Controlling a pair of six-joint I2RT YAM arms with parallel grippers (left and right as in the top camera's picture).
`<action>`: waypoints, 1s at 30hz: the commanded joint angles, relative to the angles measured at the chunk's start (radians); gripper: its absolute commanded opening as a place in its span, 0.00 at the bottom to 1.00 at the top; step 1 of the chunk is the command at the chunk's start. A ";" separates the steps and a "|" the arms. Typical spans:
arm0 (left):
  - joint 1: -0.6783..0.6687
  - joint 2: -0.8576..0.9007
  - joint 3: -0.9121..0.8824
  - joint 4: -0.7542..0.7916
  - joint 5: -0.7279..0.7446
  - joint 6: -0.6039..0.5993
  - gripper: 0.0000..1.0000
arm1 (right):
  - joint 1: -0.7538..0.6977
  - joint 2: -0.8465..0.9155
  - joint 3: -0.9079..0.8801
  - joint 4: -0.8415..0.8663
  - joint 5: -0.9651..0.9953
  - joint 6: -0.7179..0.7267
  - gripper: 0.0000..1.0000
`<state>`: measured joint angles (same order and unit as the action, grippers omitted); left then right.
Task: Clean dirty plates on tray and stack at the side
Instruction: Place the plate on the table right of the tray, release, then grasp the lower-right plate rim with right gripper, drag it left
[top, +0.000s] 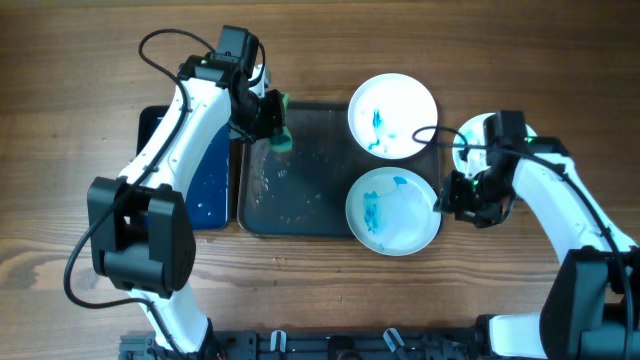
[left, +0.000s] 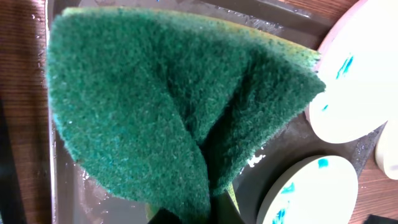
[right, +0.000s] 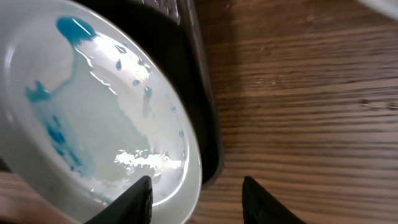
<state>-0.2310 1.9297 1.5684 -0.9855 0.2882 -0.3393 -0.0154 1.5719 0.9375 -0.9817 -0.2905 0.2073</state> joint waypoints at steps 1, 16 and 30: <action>-0.001 -0.020 0.006 -0.008 -0.029 -0.009 0.04 | 0.038 -0.003 -0.064 0.045 0.013 0.036 0.41; -0.001 -0.020 0.006 -0.007 -0.032 -0.009 0.04 | 0.098 -0.006 -0.109 0.124 -0.021 0.082 0.04; -0.001 -0.020 0.006 -0.013 -0.036 -0.010 0.04 | 0.498 -0.162 -0.028 0.287 0.256 0.454 0.04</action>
<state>-0.2310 1.9297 1.5684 -0.9993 0.2649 -0.3393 0.3885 1.3972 0.8837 -0.7532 -0.1932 0.4919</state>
